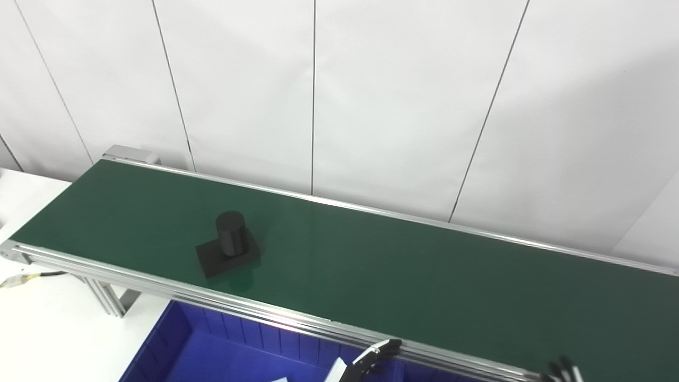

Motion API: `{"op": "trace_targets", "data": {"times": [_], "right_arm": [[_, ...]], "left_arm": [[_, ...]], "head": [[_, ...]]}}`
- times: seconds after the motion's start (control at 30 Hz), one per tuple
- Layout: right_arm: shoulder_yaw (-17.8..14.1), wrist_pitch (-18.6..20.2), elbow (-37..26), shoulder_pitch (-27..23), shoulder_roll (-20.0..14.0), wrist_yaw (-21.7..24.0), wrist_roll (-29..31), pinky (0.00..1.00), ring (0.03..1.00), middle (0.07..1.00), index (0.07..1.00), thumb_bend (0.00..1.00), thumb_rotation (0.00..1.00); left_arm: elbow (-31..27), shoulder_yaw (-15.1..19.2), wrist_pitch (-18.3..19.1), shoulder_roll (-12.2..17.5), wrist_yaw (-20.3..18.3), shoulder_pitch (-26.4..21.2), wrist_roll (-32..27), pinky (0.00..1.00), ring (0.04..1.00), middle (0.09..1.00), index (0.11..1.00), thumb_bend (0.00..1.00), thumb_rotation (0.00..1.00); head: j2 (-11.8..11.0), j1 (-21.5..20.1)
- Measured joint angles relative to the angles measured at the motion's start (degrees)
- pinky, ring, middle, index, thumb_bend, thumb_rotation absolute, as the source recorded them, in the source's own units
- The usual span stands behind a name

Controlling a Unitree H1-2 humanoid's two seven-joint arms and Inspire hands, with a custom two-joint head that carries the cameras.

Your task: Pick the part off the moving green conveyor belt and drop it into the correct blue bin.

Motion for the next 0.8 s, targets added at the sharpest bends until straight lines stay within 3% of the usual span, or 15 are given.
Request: {"op": "trace_targets", "data": {"times": [0.17,0.3,0.5,0.8], "right_arm": [[-3.1,0.0,-0.2,-0.8,0.9,1.8,0.0,0.8,0.845,0.944,1.0,1.0,1.0],[-5.2,0.0,-0.3,-2.0,1.5,2.6,0.1,0.67,0.785,0.891,0.998,1.0,1.0],[-7.6,0.0,-0.3,-4.3,1.6,3.1,-0.3,0.61,0.751,0.853,0.983,1.0,1.0],[-10.4,0.0,0.0,-7.1,1.5,6.0,0.2,0.66,0.772,0.868,0.965,1.0,0.99]], "left_arm": [[0.0,0.4,0.0,-0.1,-0.3,0.0,0.0,0.78,0.849,0.844,0.845,1.0,0.9],[0.0,0.5,0.0,-0.1,-0.3,0.0,0.0,0.78,0.844,0.838,0.845,1.0,0.9],[0.0,0.4,0.0,-0.1,-0.2,0.0,0.0,0.78,0.834,0.828,0.843,1.0,0.9],[0.1,0.3,0.0,-0.3,-0.1,0.0,0.1,0.78,0.815,0.813,0.841,1.0,0.91]], "head": [[-0.2,-0.3],[-0.2,-0.2],[-0.2,-0.3],[-0.1,0.0]]}}
